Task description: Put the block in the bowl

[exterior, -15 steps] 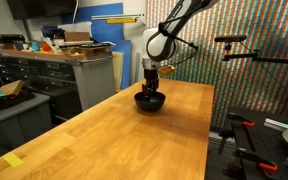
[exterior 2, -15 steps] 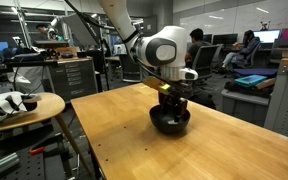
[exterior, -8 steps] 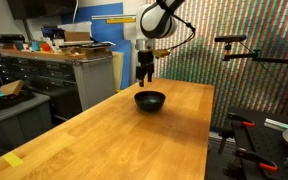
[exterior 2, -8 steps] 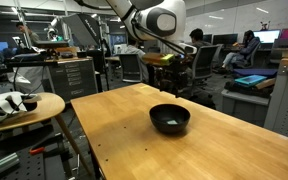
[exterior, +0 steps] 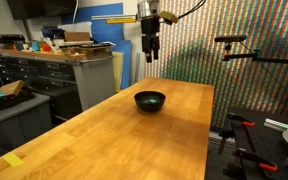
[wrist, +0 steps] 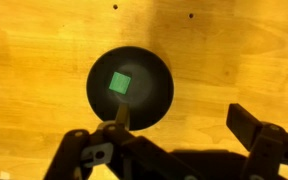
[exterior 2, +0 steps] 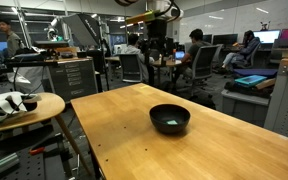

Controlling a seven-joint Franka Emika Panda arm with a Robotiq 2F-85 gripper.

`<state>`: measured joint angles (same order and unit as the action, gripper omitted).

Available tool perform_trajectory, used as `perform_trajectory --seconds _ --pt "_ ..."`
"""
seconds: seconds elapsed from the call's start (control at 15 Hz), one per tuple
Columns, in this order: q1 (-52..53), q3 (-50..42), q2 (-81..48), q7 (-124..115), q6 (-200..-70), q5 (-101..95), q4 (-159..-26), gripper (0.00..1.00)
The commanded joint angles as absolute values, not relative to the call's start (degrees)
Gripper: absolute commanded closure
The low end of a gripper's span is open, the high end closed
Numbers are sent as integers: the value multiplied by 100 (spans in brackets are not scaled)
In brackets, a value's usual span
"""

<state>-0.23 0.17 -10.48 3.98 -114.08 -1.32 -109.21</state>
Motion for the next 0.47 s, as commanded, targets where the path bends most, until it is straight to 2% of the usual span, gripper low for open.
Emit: perform_trajectory --seconds 0.0,0.4 --pt "-3 20 -902 395 -11245 -181 -10921 0" --pt "10 20 -557 395 -11054 -212 -11081 0"
